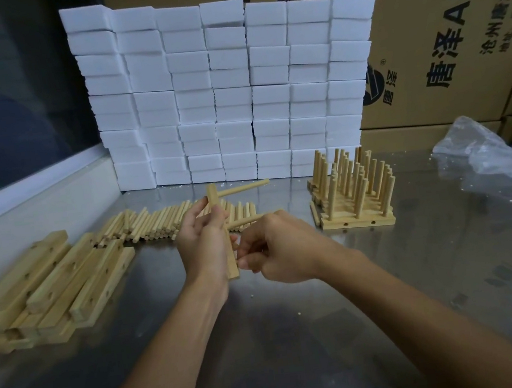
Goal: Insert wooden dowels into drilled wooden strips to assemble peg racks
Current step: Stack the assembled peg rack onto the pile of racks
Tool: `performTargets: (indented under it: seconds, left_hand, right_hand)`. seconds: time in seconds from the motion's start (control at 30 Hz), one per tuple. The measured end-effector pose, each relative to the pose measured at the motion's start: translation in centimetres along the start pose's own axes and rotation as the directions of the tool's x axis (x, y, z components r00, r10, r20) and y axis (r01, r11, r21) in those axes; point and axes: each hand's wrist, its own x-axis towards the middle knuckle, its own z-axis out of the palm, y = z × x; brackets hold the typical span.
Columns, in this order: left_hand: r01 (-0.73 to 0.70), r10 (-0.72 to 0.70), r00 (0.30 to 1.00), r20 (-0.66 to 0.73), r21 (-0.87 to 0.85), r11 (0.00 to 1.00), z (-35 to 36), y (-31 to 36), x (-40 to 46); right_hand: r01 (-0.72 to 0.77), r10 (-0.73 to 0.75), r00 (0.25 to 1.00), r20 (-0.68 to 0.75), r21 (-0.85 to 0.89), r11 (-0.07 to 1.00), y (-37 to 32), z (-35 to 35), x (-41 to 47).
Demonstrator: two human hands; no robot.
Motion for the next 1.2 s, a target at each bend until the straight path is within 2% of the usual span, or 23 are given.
performTargets:
  seconds: [0.1,0.23,0.37,0.53,0.6,0.7,0.87,1.03,1.2]
  left_hand:
    - [0.006,-0.006,1.000,0.014,0.060,0.998,-0.7,-0.1,0.6]
    - [0.081,-0.092,0.991,0.099,0.109,0.991,-1.0,-0.2,0.9]
    - [0.121,-0.136,0.981,0.135,0.114,0.986,-1.0,-0.5,0.9]
    - [0.161,-0.165,0.983,0.086,0.049,0.986,-1.0,-0.7,1.0]
    - [0.183,-0.183,0.978,0.097,0.004,0.983,-0.9,-0.6,0.9]
    - [0.214,-0.207,0.968,0.143,-0.039,0.976,-0.8,-0.6,0.7]
    - [0.219,-0.213,0.960,0.184,-0.011,0.976,-0.6,-0.8,0.5]
    - [0.206,-0.216,0.950,0.226,0.067,0.976,-0.4,-1.3,0.2]
    - [0.180,-0.234,0.925,0.298,0.197,0.964,0.0,-1.8,-0.5]
  right_hand:
    - [-0.044,0.047,0.999,0.020,-0.152,0.987,0.7,-1.1,0.0]
    - [-0.084,0.058,0.995,-0.078,-0.386,0.918,2.3,-1.8,-0.2]
    - [-0.140,0.086,0.987,-0.135,-0.474,0.869,3.1,-1.0,-0.2]
    - [-0.151,-0.007,0.944,-0.331,-0.451,0.880,3.3,0.6,0.0]
    - [-0.136,-0.033,0.930,-0.366,-0.427,0.894,2.9,1.2,0.1]
    - [-0.075,-0.043,0.937,-0.348,-0.320,0.944,2.3,2.0,0.0]
    - [-0.070,-0.070,0.928,-0.367,-0.353,0.933,2.5,2.6,-0.4]
    - [-0.064,-0.057,0.947,-0.315,-0.362,0.930,3.5,2.9,-0.8]
    - [-0.140,0.025,0.951,-0.308,-0.359,0.923,4.9,2.4,-1.9]
